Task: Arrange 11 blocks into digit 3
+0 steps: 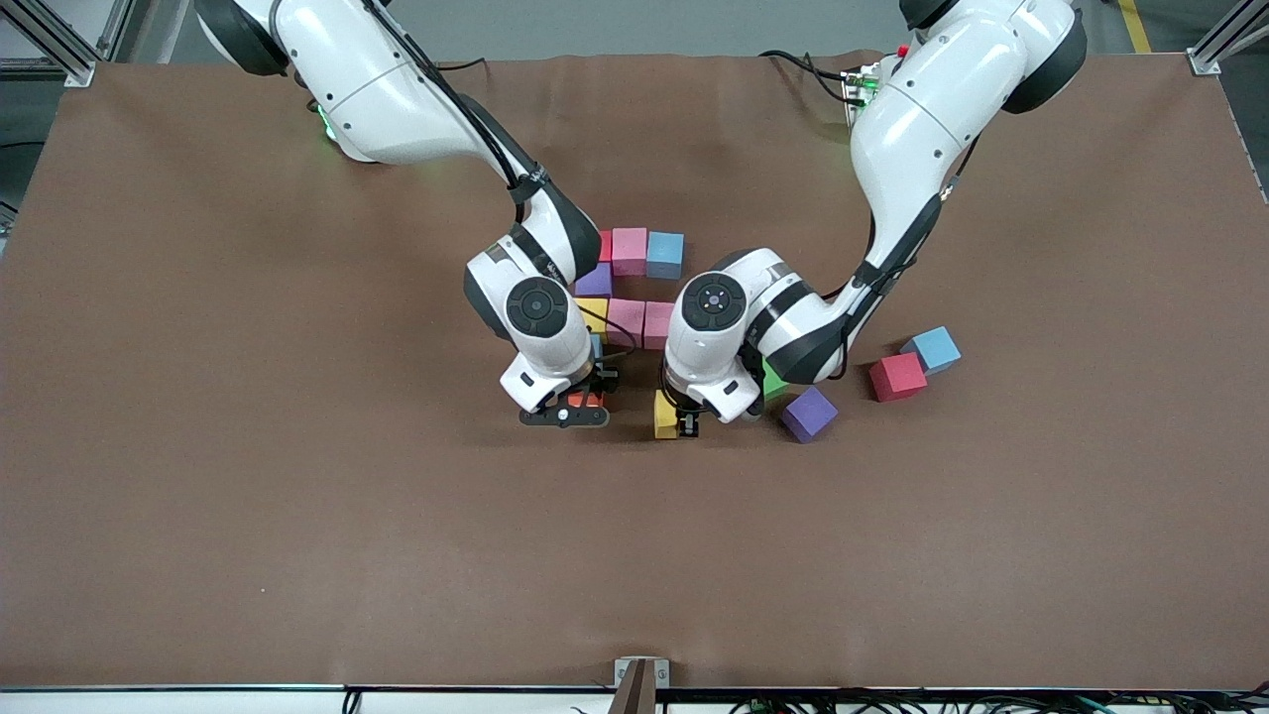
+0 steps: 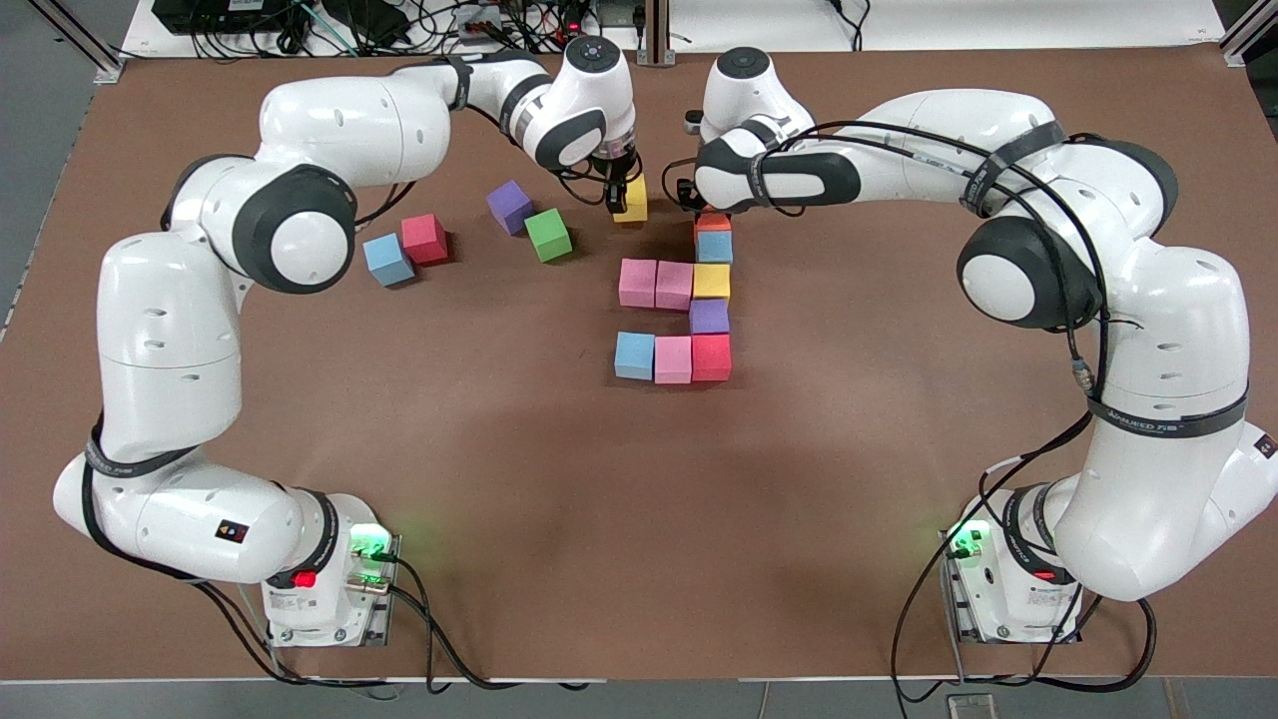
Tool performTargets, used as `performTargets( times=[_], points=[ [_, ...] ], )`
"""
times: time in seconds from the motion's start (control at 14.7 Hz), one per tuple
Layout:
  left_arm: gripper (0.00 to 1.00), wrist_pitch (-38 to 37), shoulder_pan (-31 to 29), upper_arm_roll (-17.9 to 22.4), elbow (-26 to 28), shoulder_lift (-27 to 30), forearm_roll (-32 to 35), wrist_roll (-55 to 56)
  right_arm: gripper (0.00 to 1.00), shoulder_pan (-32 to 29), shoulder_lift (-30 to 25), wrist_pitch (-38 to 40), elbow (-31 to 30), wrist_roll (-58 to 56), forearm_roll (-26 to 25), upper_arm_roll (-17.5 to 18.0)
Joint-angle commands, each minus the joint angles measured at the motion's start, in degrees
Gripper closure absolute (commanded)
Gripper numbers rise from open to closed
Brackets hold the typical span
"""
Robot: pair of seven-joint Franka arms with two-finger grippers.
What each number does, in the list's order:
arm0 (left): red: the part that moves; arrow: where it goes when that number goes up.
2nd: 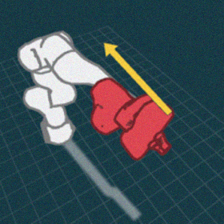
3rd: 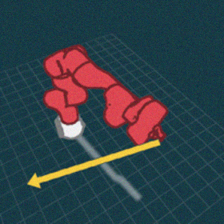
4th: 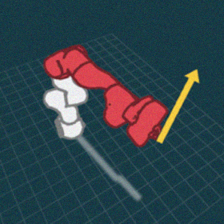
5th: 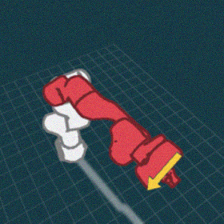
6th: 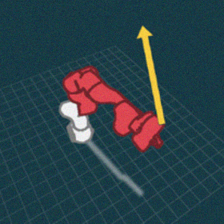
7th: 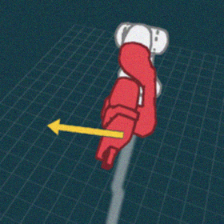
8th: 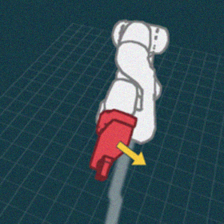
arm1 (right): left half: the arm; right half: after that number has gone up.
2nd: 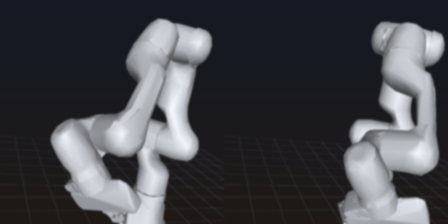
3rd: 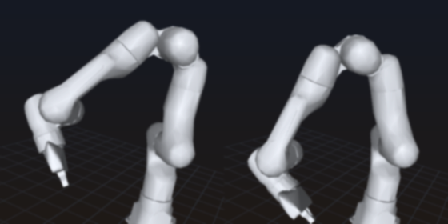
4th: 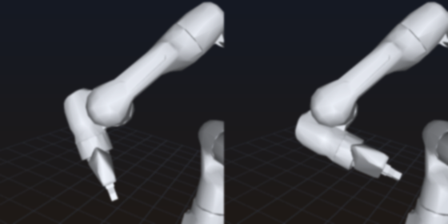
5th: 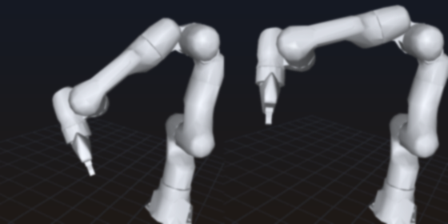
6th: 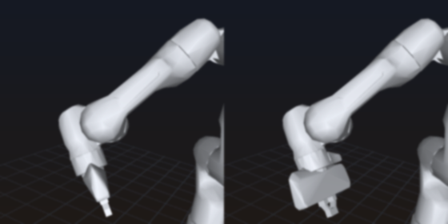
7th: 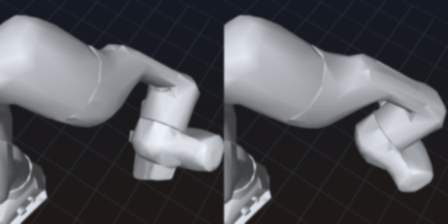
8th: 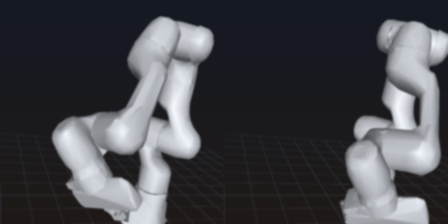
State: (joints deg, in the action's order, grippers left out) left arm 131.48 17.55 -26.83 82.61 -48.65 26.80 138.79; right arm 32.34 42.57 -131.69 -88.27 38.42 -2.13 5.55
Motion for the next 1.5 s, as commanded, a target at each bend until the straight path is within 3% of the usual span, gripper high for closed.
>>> performTargets(
  times=[0.0,0.61,1.02,1.43],
  points=[
    [0.74,-0.18,0.65,0.37,-1.83,-1.01,0.27,-1.42,0.97,0.53,-0.73,-0.76,-1.29,0.69,-0.15,-0.45],
    [0.73,-0.18,0.56,0.37,-2.01,-1.28,0.18,-1.42,0.82,0.53,-0.56,-0.76,-1.20,0.60,-0.24,-0.45],
    [0.73,-0.18,0.65,0.37,-2.10,-1.36,0.10,-1.33,0.80,0.44,-0.29,-0.76,-1.20,0.51,-0.33,-0.54],
    [0.73,-0.09,0.65,0.37,-2.10,-1.28,0.10,-1.33,0.61,0.44,0.06,-0.93,-1.11,0.69,-0.33,-0.54]
  ],
)
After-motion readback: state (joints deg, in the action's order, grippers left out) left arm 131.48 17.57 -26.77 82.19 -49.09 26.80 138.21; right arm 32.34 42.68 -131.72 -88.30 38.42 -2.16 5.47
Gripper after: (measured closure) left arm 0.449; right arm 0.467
